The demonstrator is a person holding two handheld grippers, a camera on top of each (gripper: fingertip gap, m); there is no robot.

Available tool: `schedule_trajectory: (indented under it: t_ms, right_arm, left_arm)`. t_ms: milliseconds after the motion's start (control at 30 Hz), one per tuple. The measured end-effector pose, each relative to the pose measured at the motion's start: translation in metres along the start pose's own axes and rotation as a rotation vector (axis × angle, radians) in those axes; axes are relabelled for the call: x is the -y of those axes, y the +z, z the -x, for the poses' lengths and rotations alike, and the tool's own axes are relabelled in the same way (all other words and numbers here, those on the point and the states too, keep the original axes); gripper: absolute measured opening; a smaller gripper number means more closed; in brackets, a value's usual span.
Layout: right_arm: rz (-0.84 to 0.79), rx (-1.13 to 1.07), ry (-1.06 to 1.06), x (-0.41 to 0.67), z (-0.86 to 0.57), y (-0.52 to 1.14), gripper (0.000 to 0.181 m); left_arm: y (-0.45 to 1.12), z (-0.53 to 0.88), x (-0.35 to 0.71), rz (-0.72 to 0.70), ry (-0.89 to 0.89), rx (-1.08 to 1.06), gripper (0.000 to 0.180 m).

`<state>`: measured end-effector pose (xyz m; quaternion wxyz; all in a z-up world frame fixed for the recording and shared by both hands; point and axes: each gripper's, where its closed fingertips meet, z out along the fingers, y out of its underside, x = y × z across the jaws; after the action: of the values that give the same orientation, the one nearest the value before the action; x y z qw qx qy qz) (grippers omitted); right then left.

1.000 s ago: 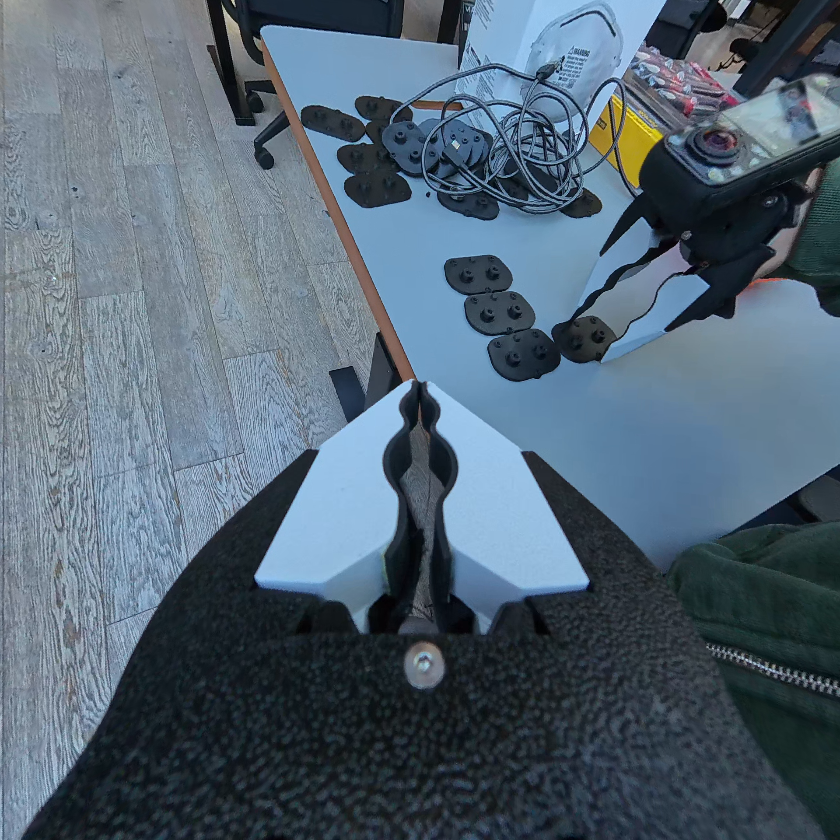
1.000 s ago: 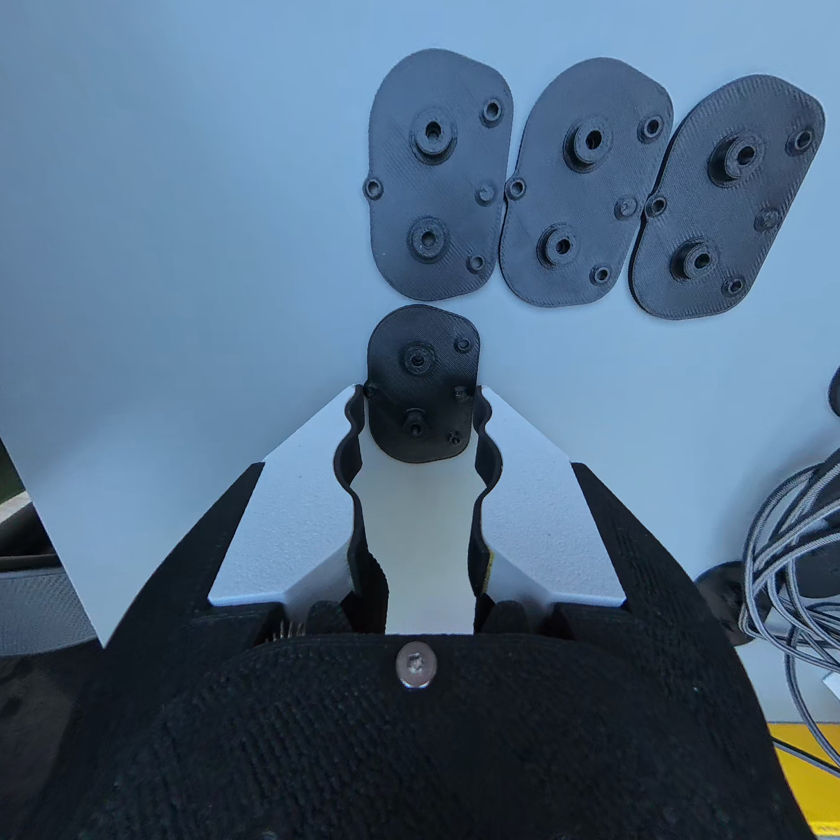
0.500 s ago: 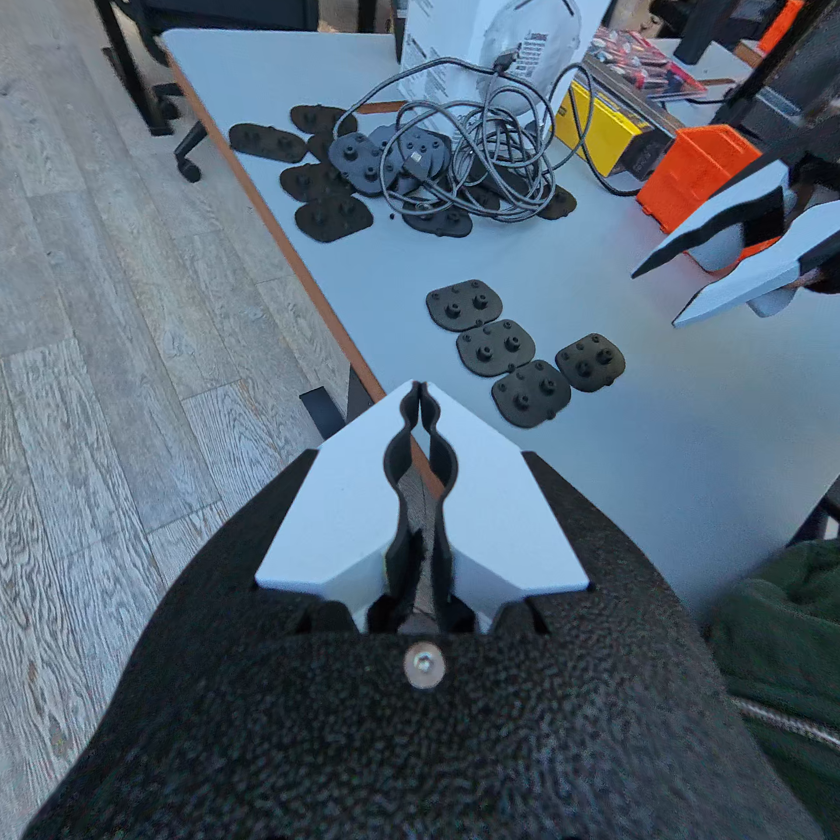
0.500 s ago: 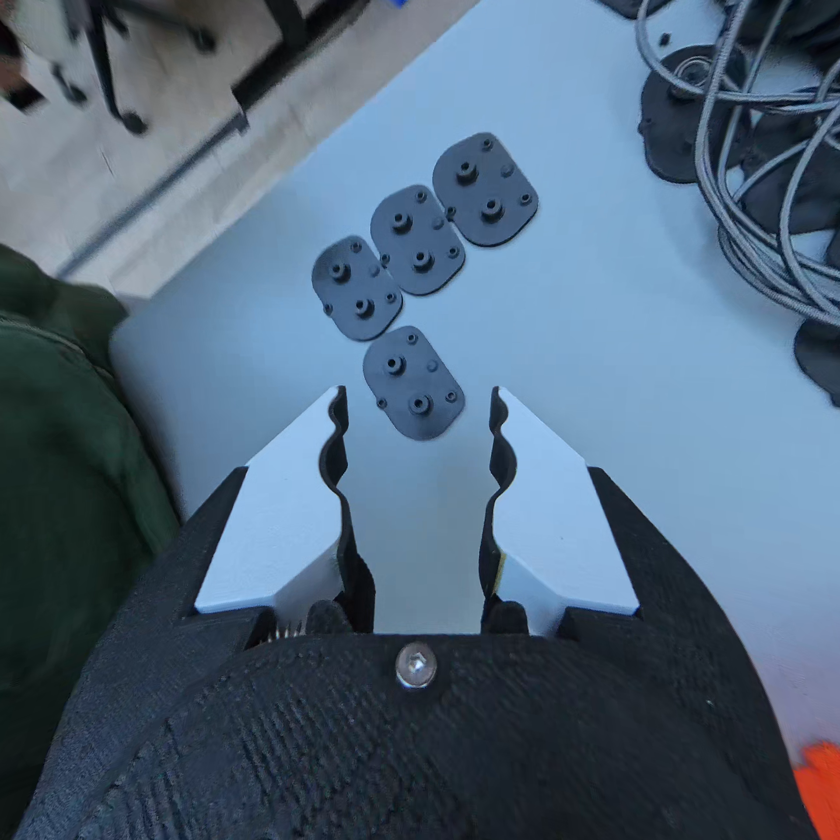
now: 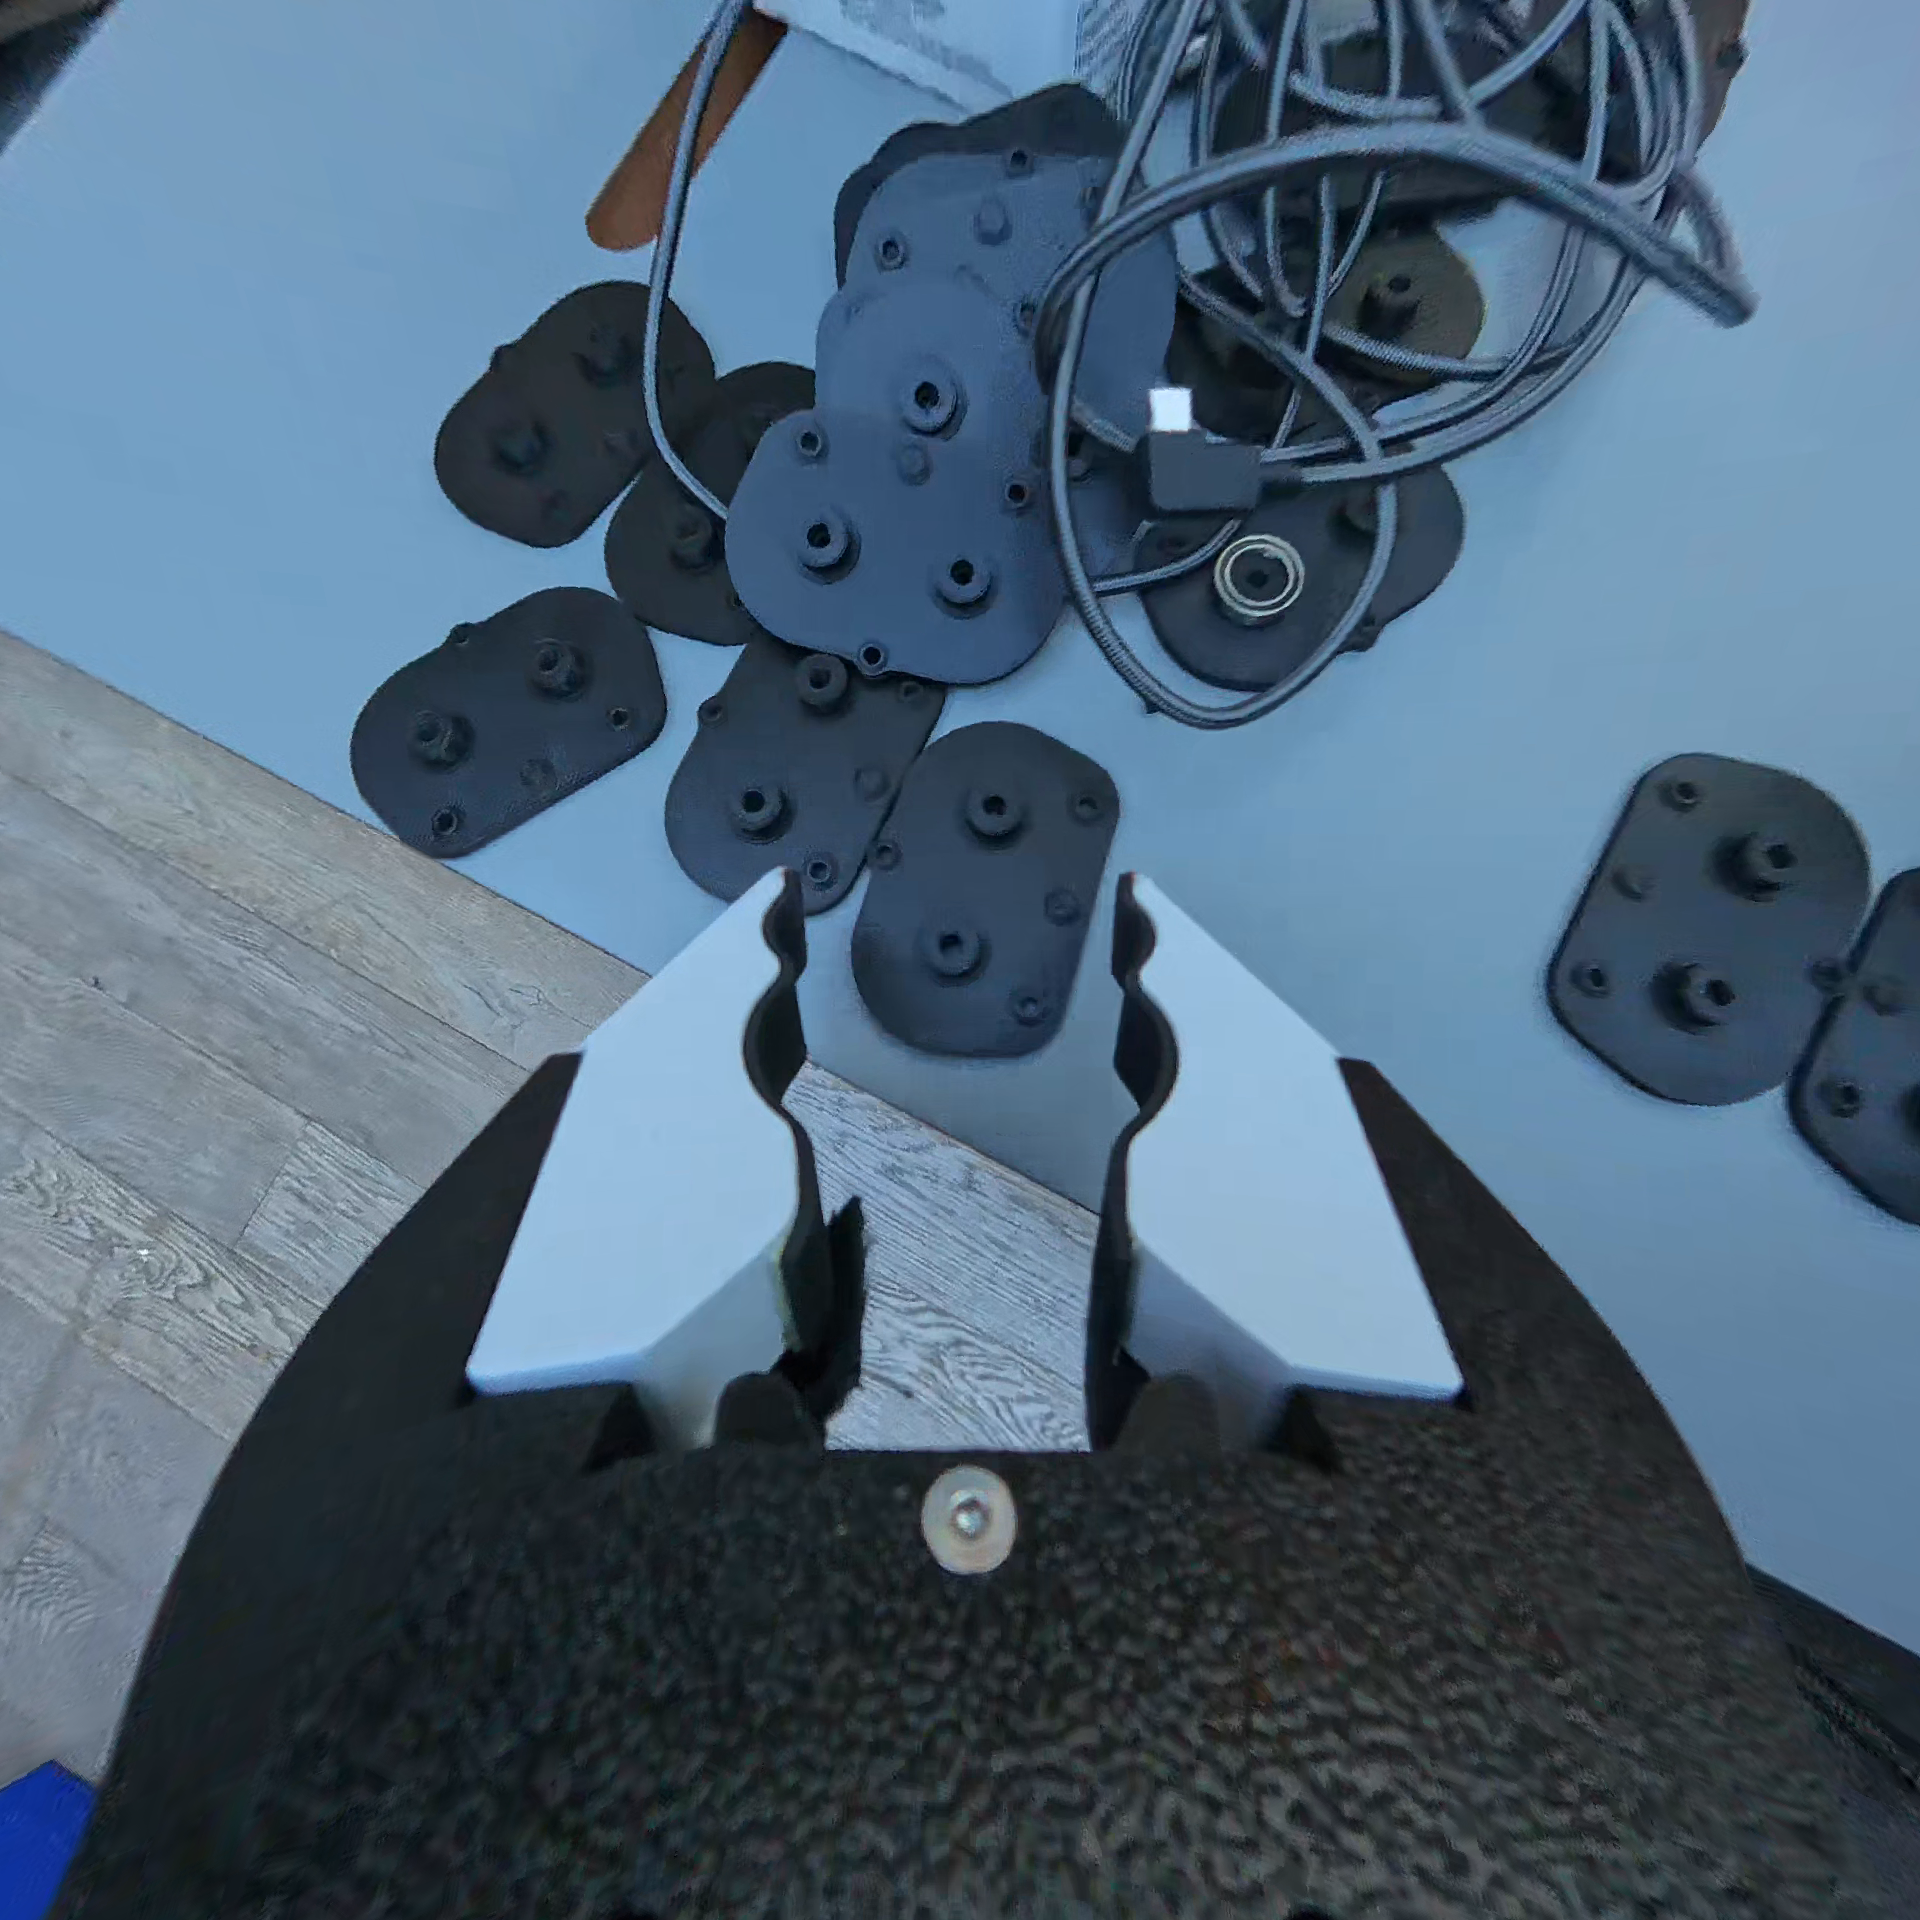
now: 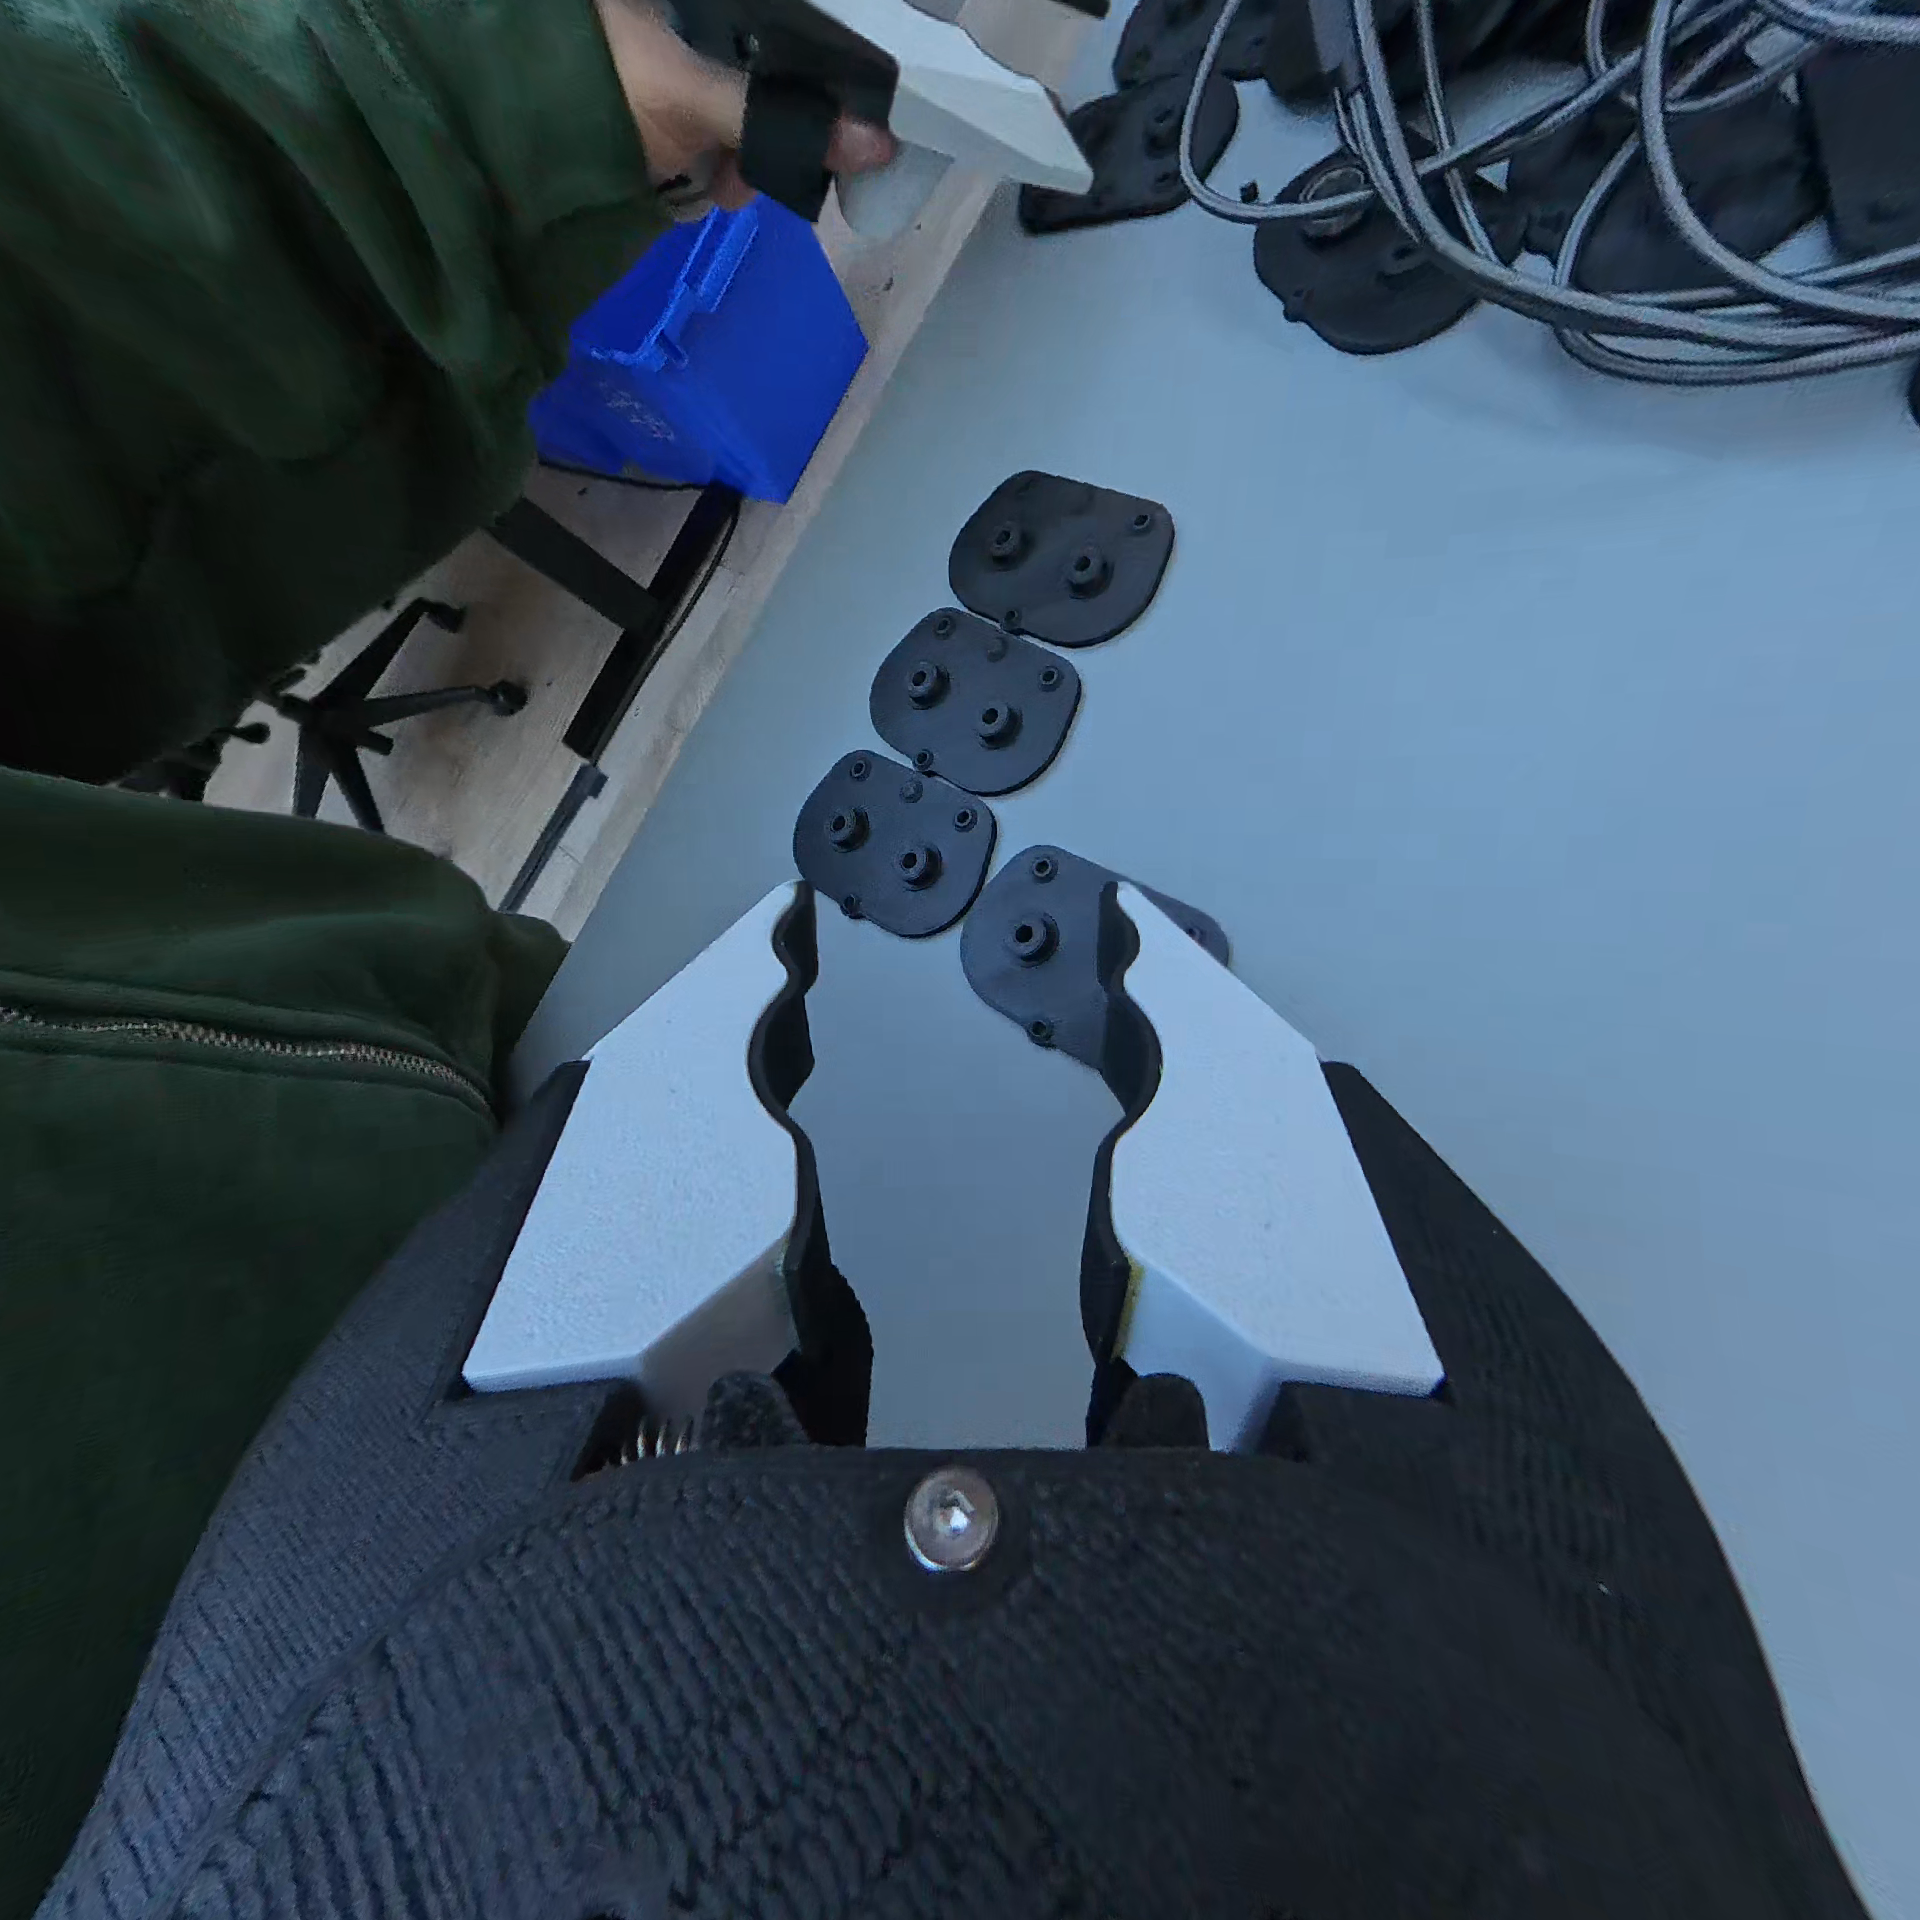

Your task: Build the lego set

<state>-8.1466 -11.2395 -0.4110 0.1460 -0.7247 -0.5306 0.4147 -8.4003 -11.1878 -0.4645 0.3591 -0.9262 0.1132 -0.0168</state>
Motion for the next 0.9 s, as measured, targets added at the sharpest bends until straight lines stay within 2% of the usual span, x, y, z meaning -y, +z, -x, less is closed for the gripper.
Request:
schedule_trajectory:
  t_ms: [67, 200, 400, 467, 600, 900]
  right_arm:
    - [-0.006, -0.02, 0.039, -0.006, -0.002, 0.001, 0.053]
    - [-0.026, -0.054, 0.082, -0.01, -0.004, 0.003, 0.052]
    - [-0.051, -0.068, 0.061, 0.009, -0.01, 0.013, 0.052]
    - [-0.055, -0.06, 0.04, 0.02, -0.011, 0.019, 0.052]
    - [-0.043, -0.04, -0.041, 0.049, -0.012, 0.043, 0.053]
    - [0.099, -0.045, -0.233, 0.085, -0.017, 0.103, 0.051]
  left_arm:
    - [0.008, 0.004, -0.007, 0.054, 0.005, -0.047, 0.052]
    - [0.007, 0.006, -0.01, 0.072, -0.007, -0.1, 0.051]
    - [-0.002, -0.003, -0.026, 0.088, 0.019, -0.141, 0.059]
    - [-0.002, -0.004, -0.027, 0.094, 0.056, -0.133, 0.057]
    - [0.0, -0.011, -0.024, 0.097, 0.108, -0.149, 0.042]
    - [-0.001, -0.031, -0.022, 0.044, 0.115, -0.178, 0.04]
